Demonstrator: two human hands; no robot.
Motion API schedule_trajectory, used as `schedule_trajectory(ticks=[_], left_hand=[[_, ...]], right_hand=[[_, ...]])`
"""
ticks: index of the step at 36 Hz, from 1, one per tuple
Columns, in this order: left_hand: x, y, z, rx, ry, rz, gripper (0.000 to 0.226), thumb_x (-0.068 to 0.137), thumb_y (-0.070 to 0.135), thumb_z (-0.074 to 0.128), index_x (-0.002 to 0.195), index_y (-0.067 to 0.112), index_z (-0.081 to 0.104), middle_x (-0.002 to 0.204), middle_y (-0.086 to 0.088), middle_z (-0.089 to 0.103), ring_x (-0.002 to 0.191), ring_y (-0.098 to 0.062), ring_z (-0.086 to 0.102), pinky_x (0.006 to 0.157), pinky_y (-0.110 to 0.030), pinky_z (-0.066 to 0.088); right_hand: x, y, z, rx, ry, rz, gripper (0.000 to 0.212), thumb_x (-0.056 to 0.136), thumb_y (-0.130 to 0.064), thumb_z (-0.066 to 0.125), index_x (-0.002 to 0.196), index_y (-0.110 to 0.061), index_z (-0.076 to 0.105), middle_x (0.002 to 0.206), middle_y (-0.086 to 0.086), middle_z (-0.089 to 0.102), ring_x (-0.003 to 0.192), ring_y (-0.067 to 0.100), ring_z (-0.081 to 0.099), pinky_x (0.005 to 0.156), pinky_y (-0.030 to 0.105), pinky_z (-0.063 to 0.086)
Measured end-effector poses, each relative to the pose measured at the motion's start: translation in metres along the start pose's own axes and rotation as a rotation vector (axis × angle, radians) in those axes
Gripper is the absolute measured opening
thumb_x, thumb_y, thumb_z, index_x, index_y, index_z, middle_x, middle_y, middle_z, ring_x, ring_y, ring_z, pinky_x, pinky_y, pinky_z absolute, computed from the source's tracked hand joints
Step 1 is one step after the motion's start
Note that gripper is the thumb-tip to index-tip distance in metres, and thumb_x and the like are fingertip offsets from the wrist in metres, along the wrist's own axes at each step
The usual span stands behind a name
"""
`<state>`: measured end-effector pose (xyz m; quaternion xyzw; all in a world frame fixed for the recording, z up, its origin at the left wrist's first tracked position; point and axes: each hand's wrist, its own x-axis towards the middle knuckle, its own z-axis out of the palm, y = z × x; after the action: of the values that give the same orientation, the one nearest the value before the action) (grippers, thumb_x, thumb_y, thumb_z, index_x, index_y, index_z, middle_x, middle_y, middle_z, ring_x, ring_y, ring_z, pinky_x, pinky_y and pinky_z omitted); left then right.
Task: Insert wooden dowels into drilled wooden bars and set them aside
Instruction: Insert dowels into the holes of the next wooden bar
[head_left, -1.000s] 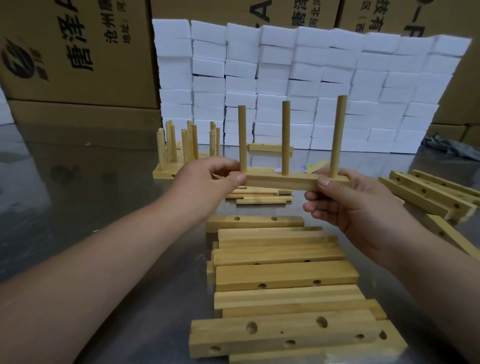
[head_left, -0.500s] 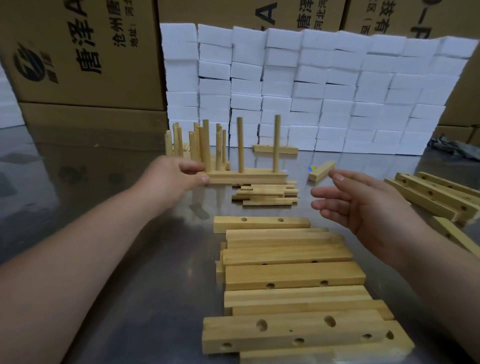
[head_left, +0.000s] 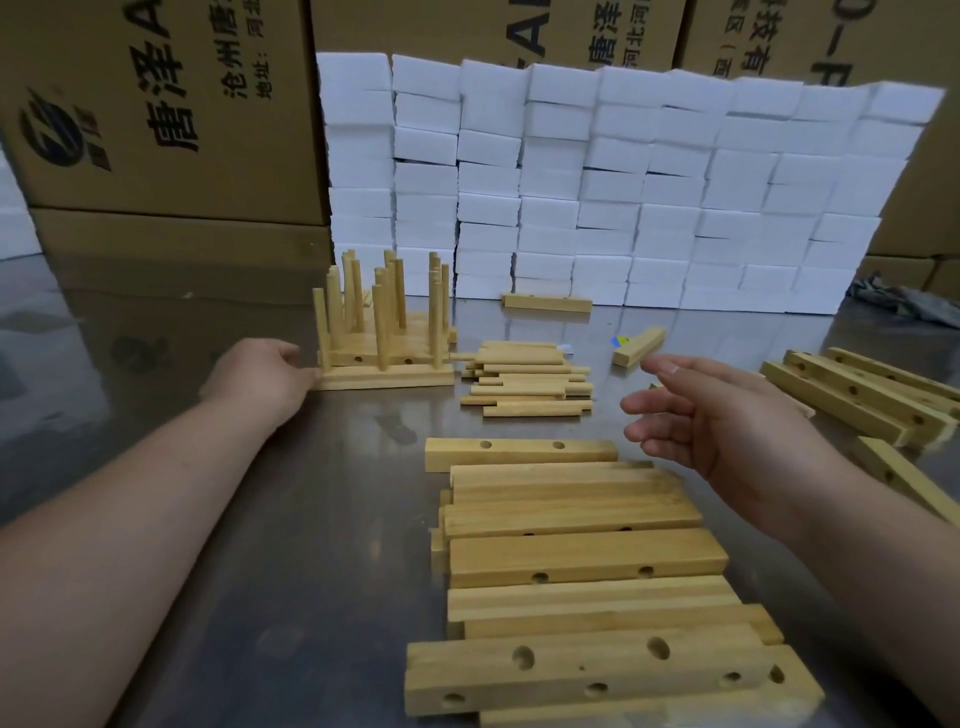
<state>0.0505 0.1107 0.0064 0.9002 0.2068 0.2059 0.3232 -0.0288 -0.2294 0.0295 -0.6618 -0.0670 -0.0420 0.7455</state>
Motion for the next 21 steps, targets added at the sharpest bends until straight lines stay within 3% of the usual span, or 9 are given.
schedule_trajectory(ticks=[3,7,9,11,13,16,21], left_hand=[[-0.002,0.005,-0.005,0.075,0.092,0.012,0.019,0.082,0.035,0.065,0.096,0.023,0.061,0.103,-0.005,0.062,0.103,-0.031,0.055,0.093,-0.041,0.043],[-0.013,0.018,0.000,0.111,0.055,0.203,0.011,0.084,0.033,0.062,0.077,0.025,0.059,0.090,-0.001,0.060,0.084,-0.022,0.051,0.070,-0.029,0.039],[-0.018,0.022,0.009,0.133,-0.028,0.287,0.006,0.086,0.031,0.060,0.086,0.027,0.065,0.092,0.004,0.061,0.083,-0.017,0.051,0.069,-0.027,0.037],[-0.022,0.024,0.017,0.147,-0.102,0.341,0.025,0.088,0.032,0.058,0.111,0.025,0.064,0.093,0.008,0.058,0.086,-0.014,0.051,0.071,-0.026,0.037],[-0.023,0.024,0.020,0.202,-0.156,0.387,0.035,0.089,0.033,0.056,0.123,0.024,0.058,0.102,0.006,0.060,0.091,-0.016,0.051,0.073,-0.025,0.036],[-0.022,0.024,0.023,0.310,-0.245,0.422,0.042,0.090,0.037,0.053,0.129,0.021,0.053,0.124,-0.002,0.056,0.111,-0.023,0.051,0.082,-0.028,0.040],[-0.021,0.026,0.026,0.454,-0.292,0.437,0.049,0.093,0.049,0.038,0.133,0.022,0.045,0.134,-0.010,0.045,0.123,-0.030,0.040,0.097,-0.042,0.039]], right_hand=[[0.000,0.001,0.000,-0.010,-0.002,0.006,0.024,0.092,-0.020,0.052,0.114,-0.011,0.056,0.072,0.006,0.071,0.057,0.016,0.066,0.051,0.022,0.052],[0.000,0.002,0.001,-0.025,0.000,0.008,0.027,0.092,-0.021,0.053,0.117,-0.010,0.055,0.072,0.006,0.071,0.058,0.016,0.066,0.051,0.022,0.051],[0.000,0.002,0.002,-0.033,0.001,0.009,0.028,0.092,-0.021,0.054,0.118,-0.010,0.055,0.073,0.006,0.070,0.058,0.016,0.065,0.051,0.023,0.050],[-0.001,0.002,0.002,-0.037,0.001,0.010,0.029,0.092,-0.022,0.054,0.118,-0.010,0.055,0.073,0.006,0.070,0.059,0.016,0.065,0.051,0.023,0.050],[-0.001,0.002,0.002,-0.038,0.000,0.012,0.029,0.092,-0.022,0.054,0.118,-0.010,0.055,0.072,0.006,0.070,0.059,0.016,0.065,0.051,0.023,0.050],[-0.002,0.002,0.003,-0.038,0.002,0.020,0.027,0.092,-0.022,0.054,0.116,-0.010,0.056,0.072,0.006,0.069,0.058,0.017,0.064,0.051,0.023,0.051],[-0.002,0.003,0.006,-0.051,-0.008,0.031,0.021,0.091,-0.022,0.055,0.109,-0.011,0.058,0.070,0.005,0.069,0.056,0.016,0.063,0.050,0.022,0.050]])
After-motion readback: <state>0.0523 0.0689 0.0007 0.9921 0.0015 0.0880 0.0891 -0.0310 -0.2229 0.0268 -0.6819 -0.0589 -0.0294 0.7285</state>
